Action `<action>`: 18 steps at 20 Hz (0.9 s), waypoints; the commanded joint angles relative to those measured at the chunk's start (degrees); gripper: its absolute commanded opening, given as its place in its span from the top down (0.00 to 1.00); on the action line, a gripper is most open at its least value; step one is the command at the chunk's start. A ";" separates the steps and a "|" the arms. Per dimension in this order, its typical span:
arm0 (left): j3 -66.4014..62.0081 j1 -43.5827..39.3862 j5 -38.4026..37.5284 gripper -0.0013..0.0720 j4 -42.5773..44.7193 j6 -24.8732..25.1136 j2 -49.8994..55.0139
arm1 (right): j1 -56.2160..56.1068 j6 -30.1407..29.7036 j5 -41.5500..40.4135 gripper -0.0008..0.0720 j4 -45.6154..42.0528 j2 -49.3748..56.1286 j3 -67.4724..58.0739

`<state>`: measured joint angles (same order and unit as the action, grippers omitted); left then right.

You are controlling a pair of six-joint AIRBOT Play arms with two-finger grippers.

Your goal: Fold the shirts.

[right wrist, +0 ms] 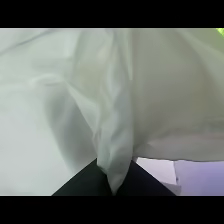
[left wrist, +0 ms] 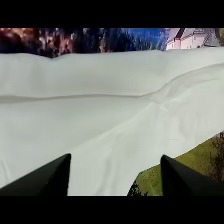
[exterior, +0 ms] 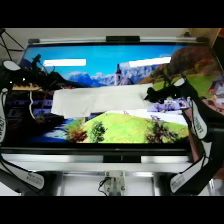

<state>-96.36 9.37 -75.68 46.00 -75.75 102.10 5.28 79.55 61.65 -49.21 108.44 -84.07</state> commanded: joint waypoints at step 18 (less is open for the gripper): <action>-0.02 -43.91 21.73 0.94 -15.34 -5.95 10.80 | -0.59 9.53 17.92 0.93 5.99 -40.70 -0.24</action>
<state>-96.33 -29.32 -59.57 35.27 -80.84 110.91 4.86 87.31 77.80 -43.00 70.70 -84.29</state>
